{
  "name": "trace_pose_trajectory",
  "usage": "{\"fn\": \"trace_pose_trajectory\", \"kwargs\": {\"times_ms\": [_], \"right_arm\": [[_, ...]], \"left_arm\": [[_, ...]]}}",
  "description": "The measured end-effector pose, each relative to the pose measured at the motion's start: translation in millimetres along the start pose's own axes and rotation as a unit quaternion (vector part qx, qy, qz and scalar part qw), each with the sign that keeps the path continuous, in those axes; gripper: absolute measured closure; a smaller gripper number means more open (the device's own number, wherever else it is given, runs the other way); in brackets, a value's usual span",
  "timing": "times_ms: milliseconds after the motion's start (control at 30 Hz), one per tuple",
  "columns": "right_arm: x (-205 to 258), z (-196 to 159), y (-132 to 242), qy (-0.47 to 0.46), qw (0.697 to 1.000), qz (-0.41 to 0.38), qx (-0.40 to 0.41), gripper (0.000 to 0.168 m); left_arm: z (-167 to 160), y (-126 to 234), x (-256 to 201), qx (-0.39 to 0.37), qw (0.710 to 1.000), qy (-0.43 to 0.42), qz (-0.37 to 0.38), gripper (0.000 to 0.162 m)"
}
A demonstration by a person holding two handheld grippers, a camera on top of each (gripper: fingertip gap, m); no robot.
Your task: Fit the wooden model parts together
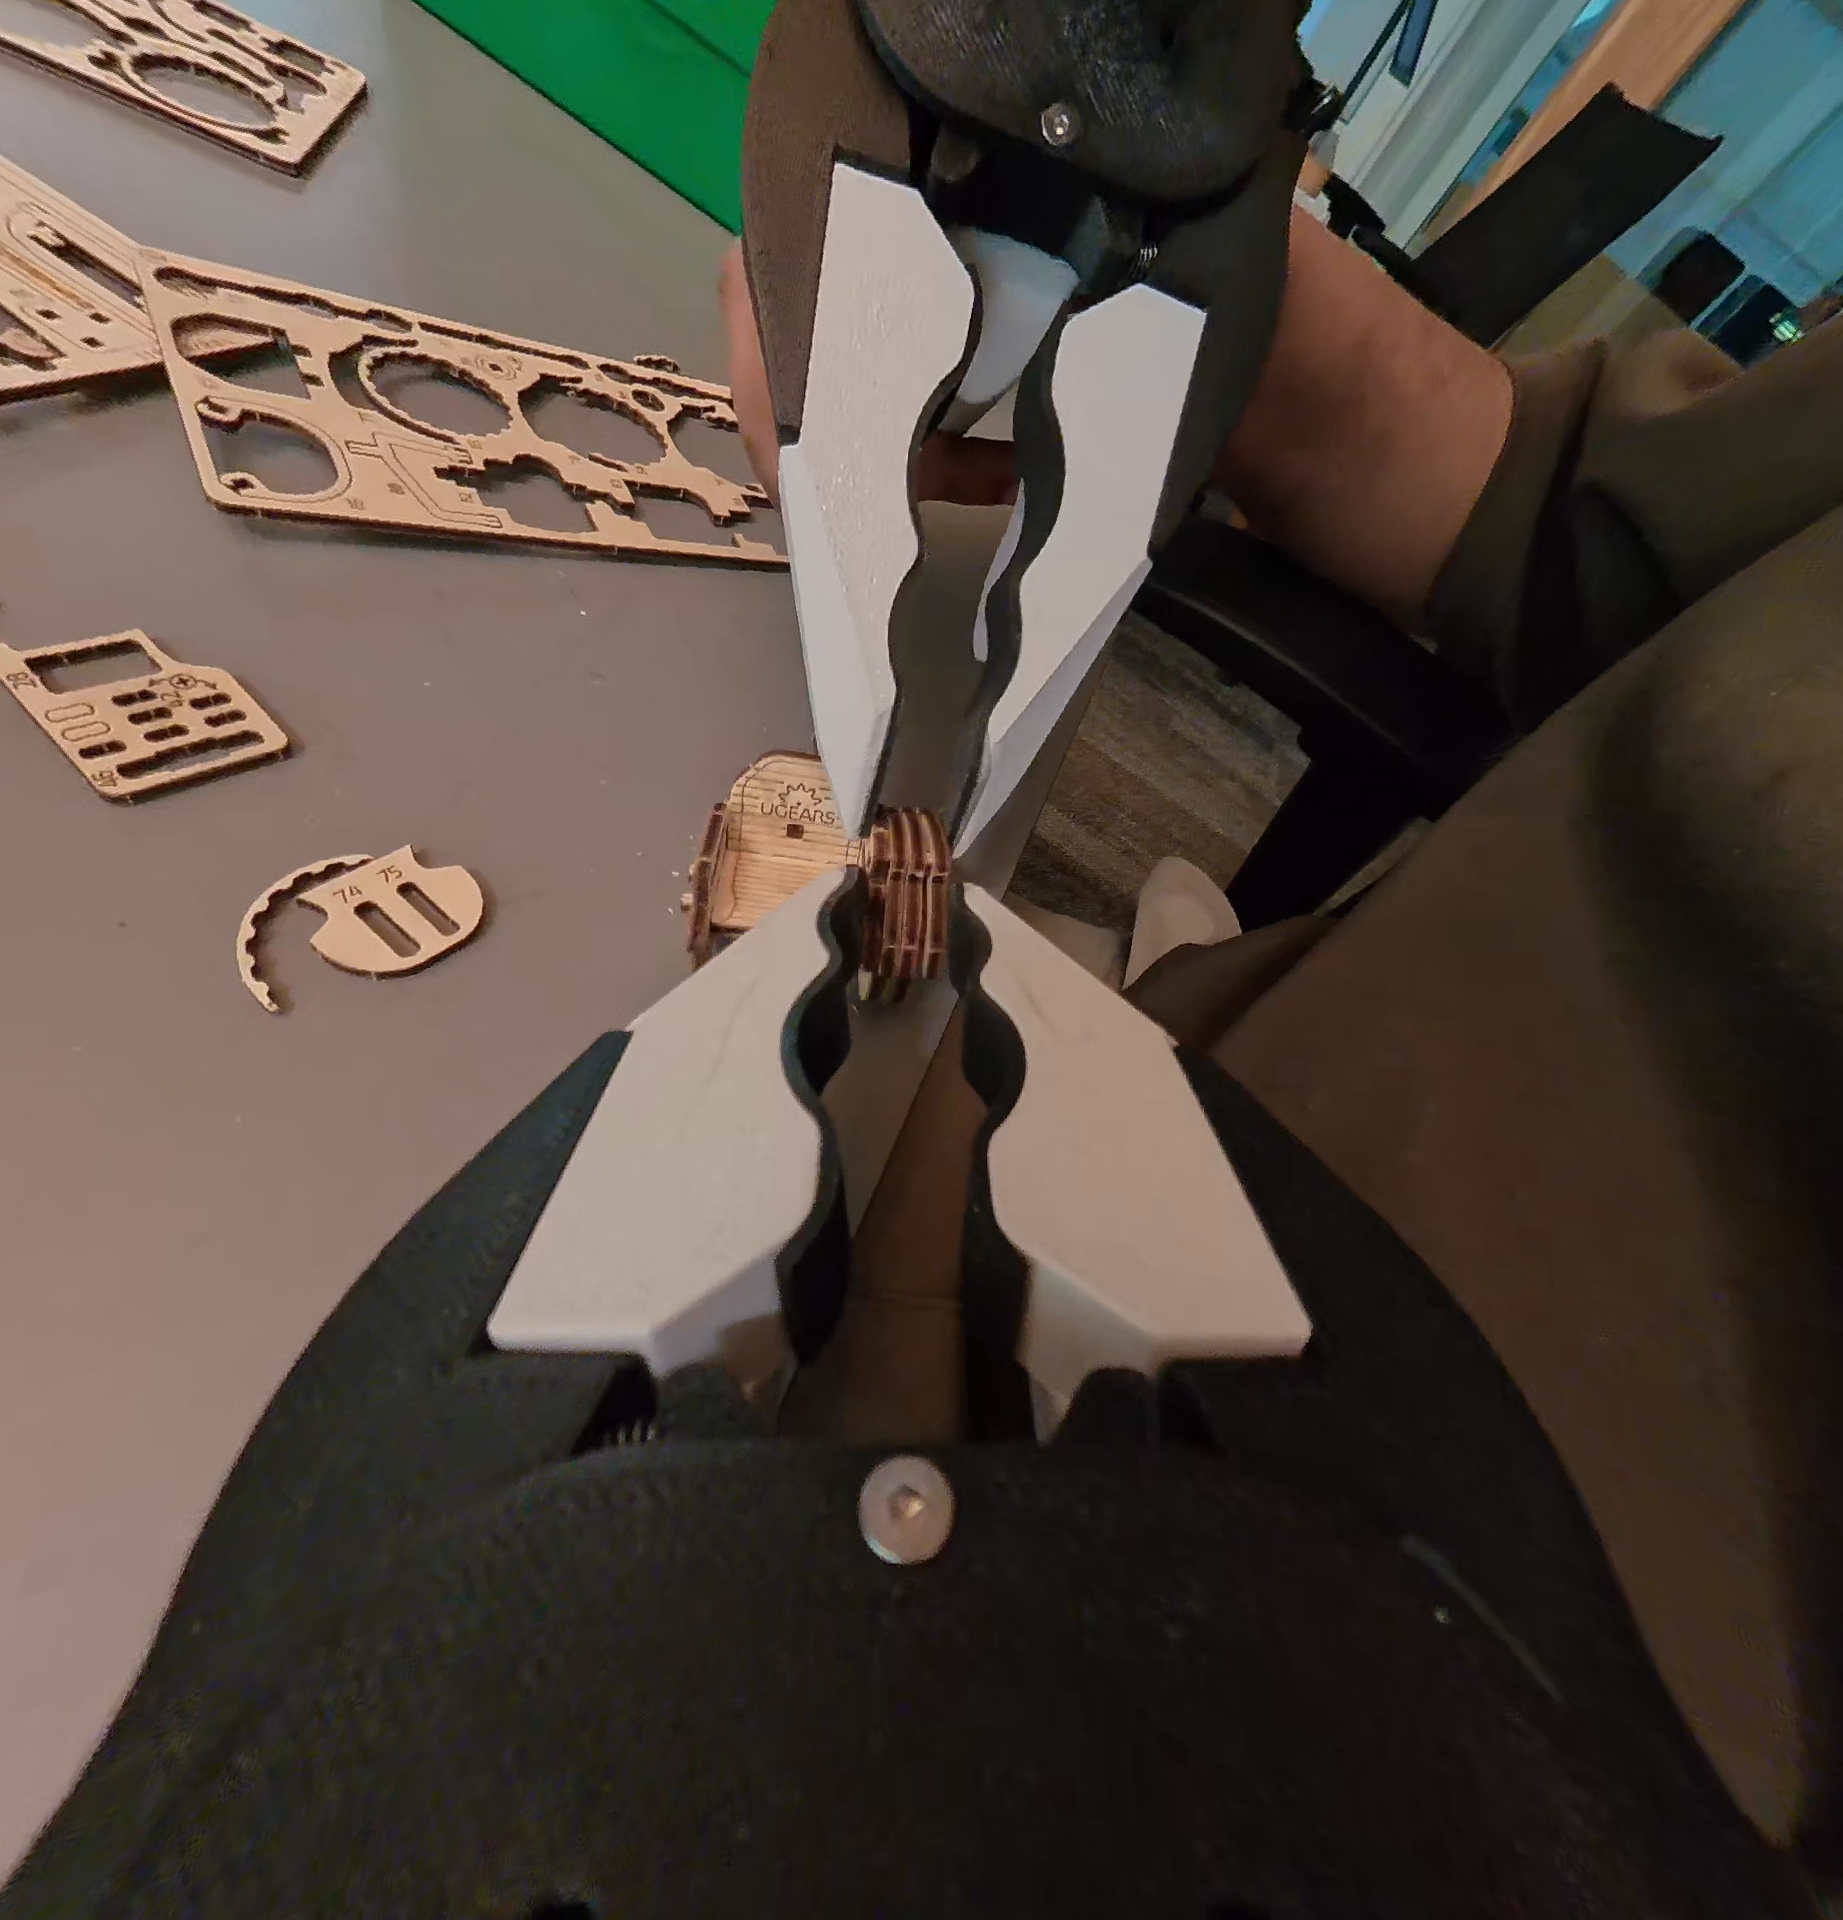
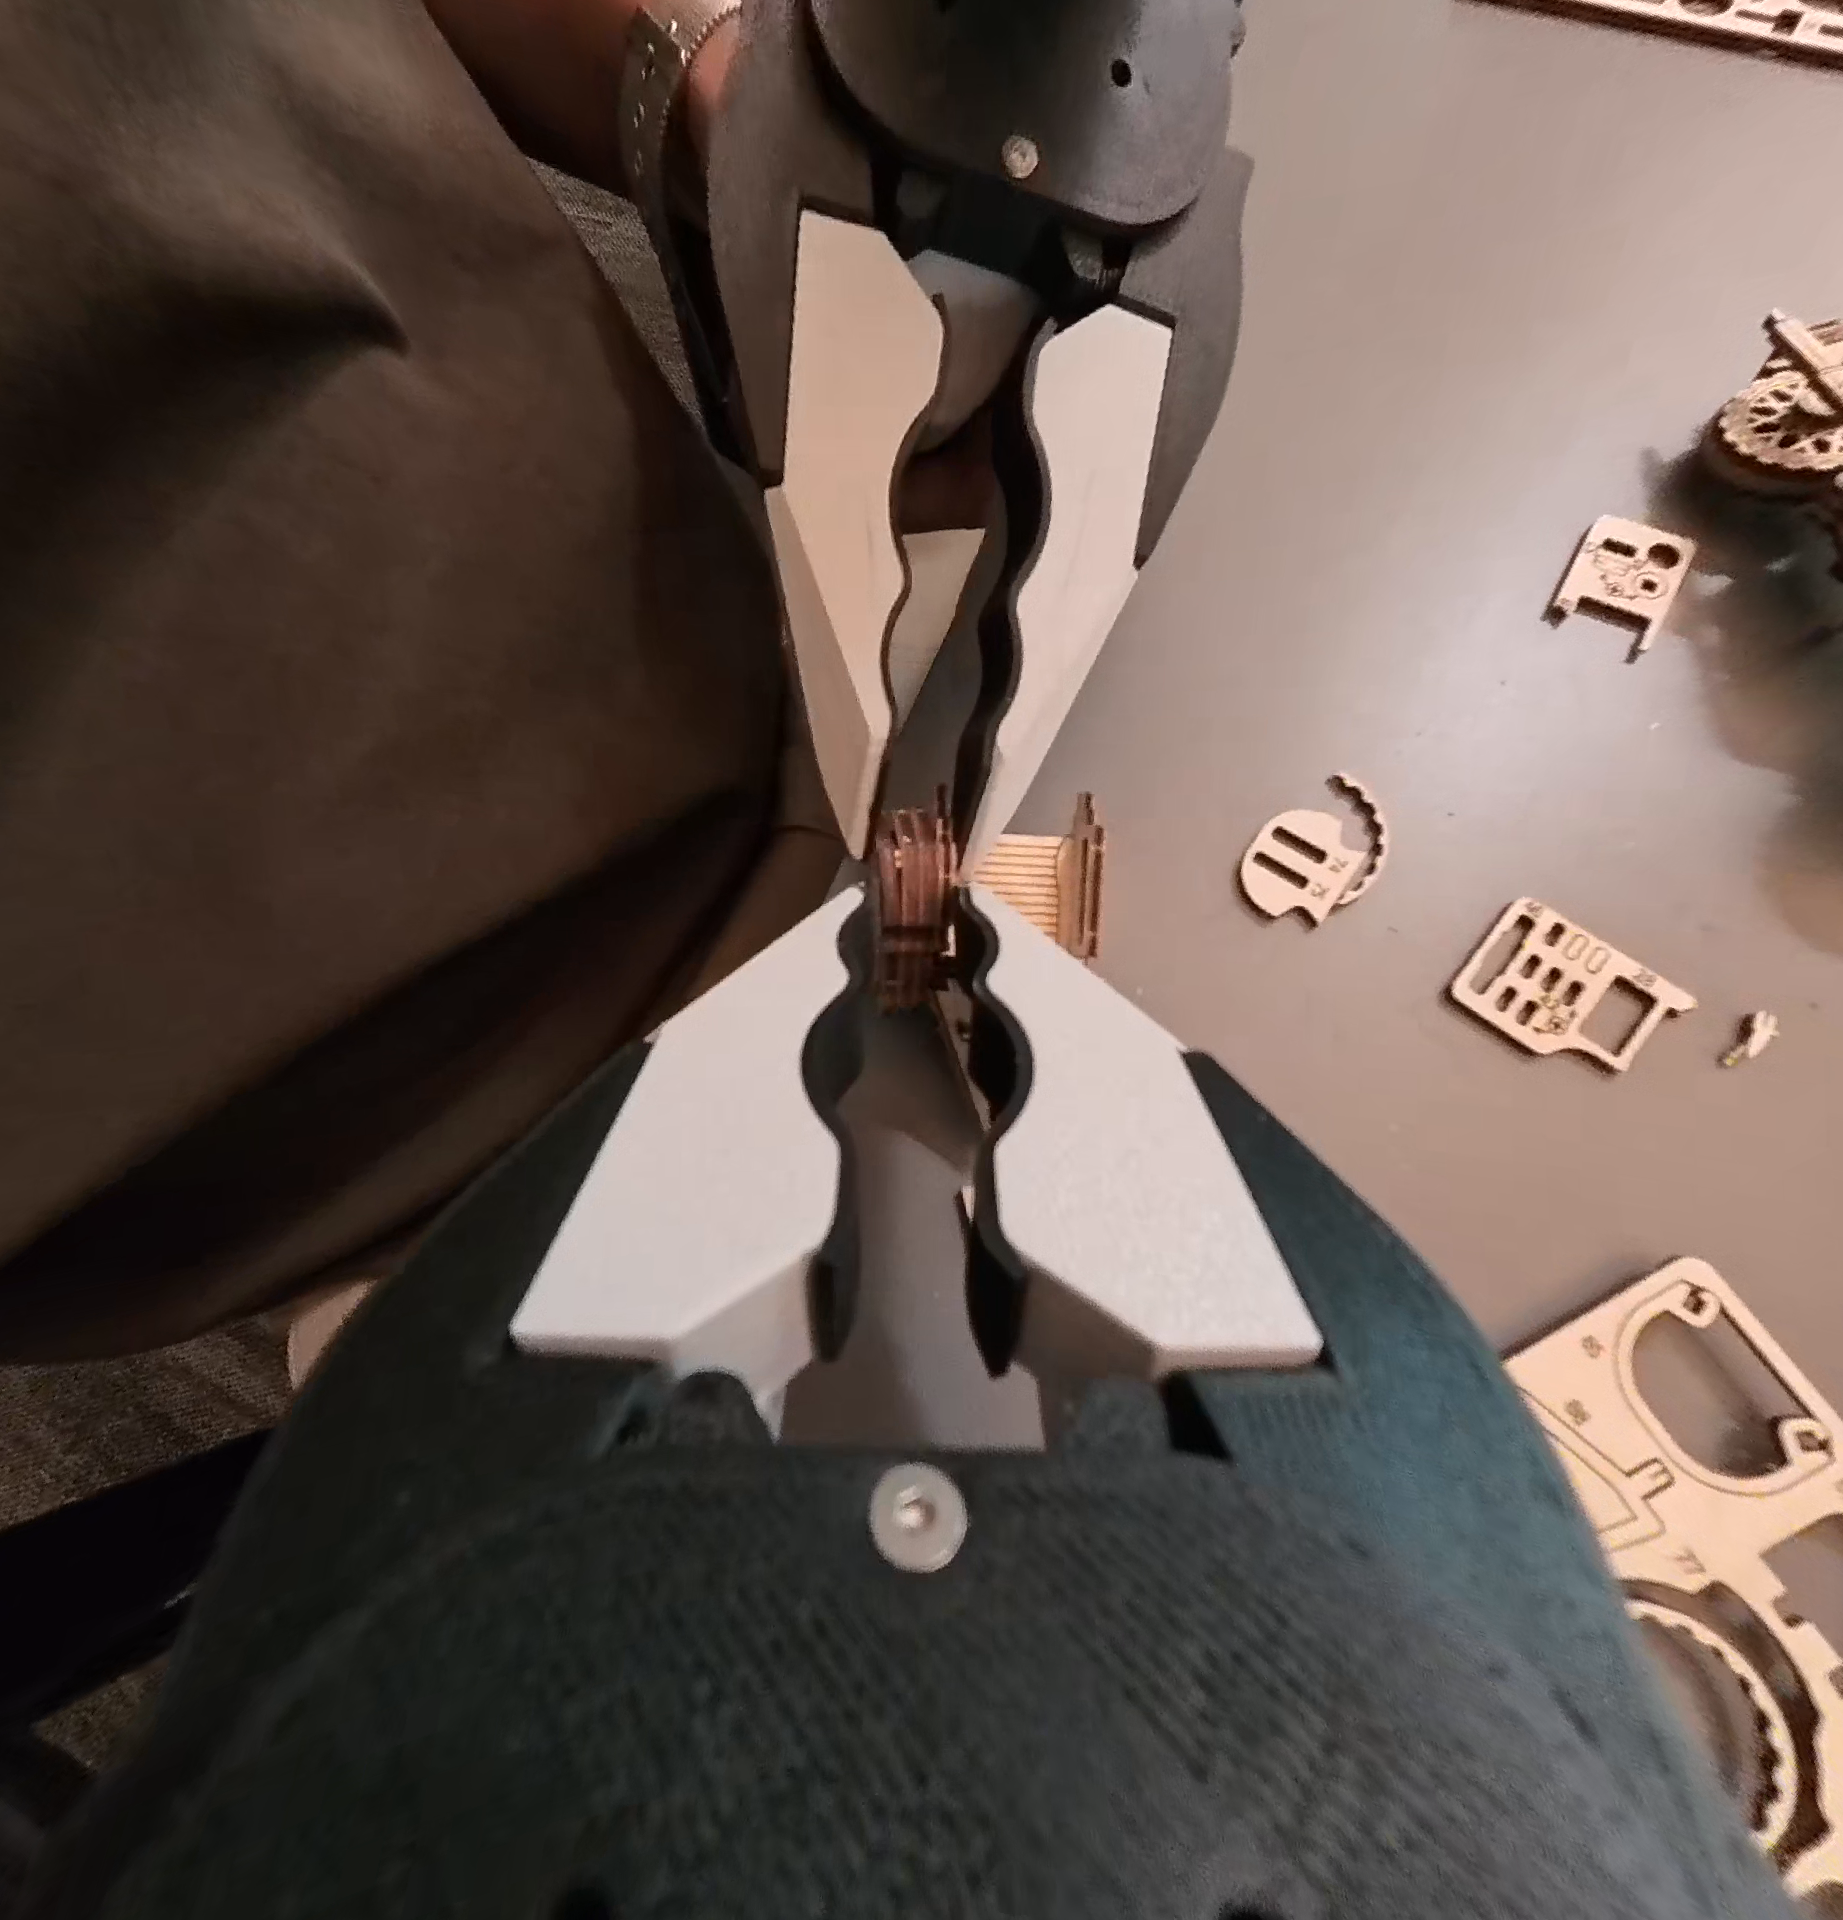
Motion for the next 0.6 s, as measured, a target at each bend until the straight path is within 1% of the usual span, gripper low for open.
{"fn": "trace_pose_trajectory", "kwargs": {"times_ms": [233, 600], "right_arm": [[0.0, -0.8, -0.7, -0.007, 1.0, -0.012, 0.0, 0.155], [-1.9, -1.1, -0.5, -0.006, 1.0, -0.007, 0.003, 0.158]], "left_arm": [[-1.2, -0.5, 1.4, 0.004, 1.0, 0.0, 0.009, 0.151], [-0.5, -1.2, 2.2, 0.006, 1.0, -0.009, 0.015, 0.153]]}}
Point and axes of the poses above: each gripper's, where its closed fingertips meet, y back along the fingers, z out of its top, x = y × z across the jaws, the point moved 6 cm from there along y, back along the fingers, and after that the axes turned 15 degrees about -z, right-handed, at the moved point
